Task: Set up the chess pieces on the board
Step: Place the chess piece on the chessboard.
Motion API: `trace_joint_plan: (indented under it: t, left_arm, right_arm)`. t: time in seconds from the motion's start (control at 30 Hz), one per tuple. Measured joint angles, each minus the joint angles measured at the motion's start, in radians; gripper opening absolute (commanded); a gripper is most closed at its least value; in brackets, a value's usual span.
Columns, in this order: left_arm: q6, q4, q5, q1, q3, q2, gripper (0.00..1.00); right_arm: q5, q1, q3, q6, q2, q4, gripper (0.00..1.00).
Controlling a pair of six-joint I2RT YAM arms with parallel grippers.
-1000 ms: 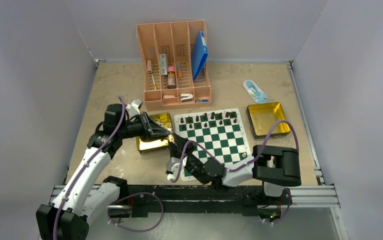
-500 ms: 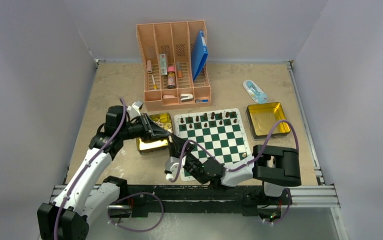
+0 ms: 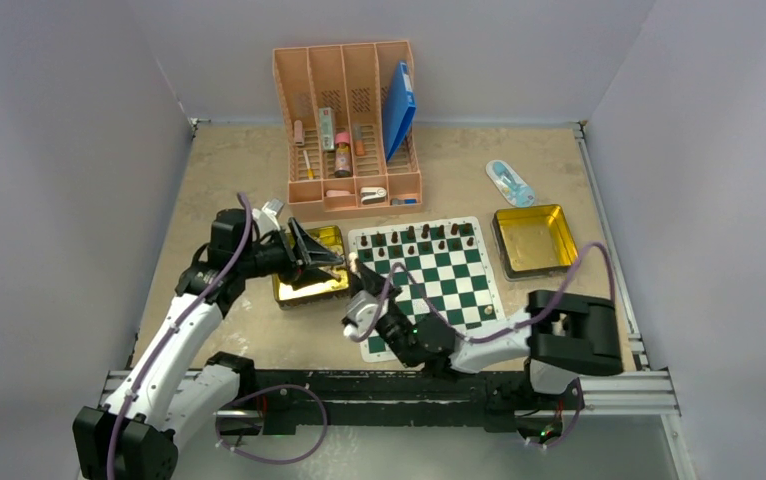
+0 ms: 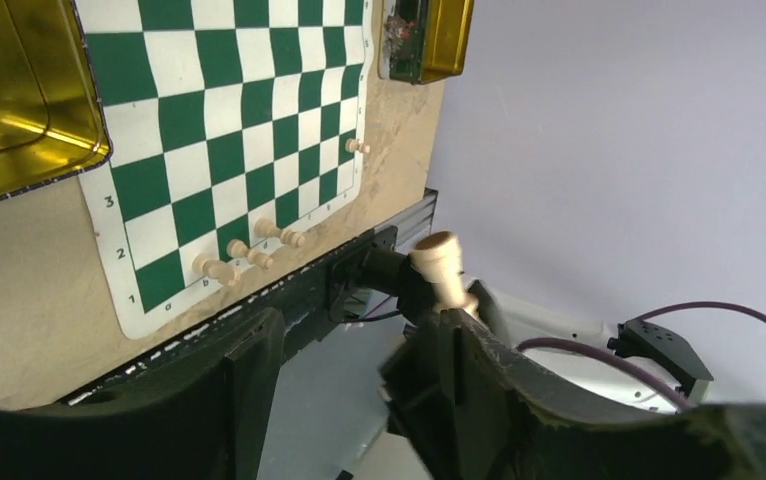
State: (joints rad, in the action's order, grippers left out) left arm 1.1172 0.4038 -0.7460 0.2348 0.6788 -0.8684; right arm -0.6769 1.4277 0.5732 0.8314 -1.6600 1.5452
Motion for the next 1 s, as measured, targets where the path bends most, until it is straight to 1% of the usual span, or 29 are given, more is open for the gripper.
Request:
trace_joint_plan:
  t: [0.1, 0.2, 0.27, 0.33, 0.5, 0.67, 0.87, 1.0]
  left_arm:
    - [-0.060, 0.053, 0.036, 0.000, 0.058, -0.015, 0.62]
    - [-0.164, 0.115, 0.099, 0.000, 0.157, -0.045, 0.65]
    - [-0.237, 0.149, 0.150, 0.000, 0.215, -0.056, 0.67]
    - [-0.322, 0.175, 0.206, 0.000, 0.260, -0.053, 0.72]
    - [-0.506, 0.205, 0.319, 0.000, 0.277, -0.004, 0.79]
    - [-0.636, 0.198, 0.373, 0.000, 0.259, 0.039, 0.84]
    - [-0.719, 0.181, 0.408, 0.000, 0.177, 0.082, 0.88]
    - [-0.743, 0.181, 0.422, 0.000, 0.151, 0.101, 0.91]
  right_arm:
    - [-0.072, 0.000, 0.000, -0.146, 0.128, -0.073, 0.00]
    - [-0.127, 0.000, 0.018, -0.325, 0.259, -0.231, 0.00]
    - [-0.143, -0.002, 0.064, -0.524, 0.348, -0.468, 0.00]
    - [-0.153, -0.004, 0.110, -0.722, 0.420, -0.702, 0.00]
    - [-0.201, -0.004, 0.195, -1.213, 0.553, -1.255, 0.00]
    - [-0.185, -0.004, 0.218, -1.569, 0.615, -1.677, 0.00]
    - [-0.163, -0.004, 0.218, -1.912, 0.618, -2.055, 0.00]
    - [-0.139, -0.004, 0.218, -2.103, 0.598, -2.239, 0.00]
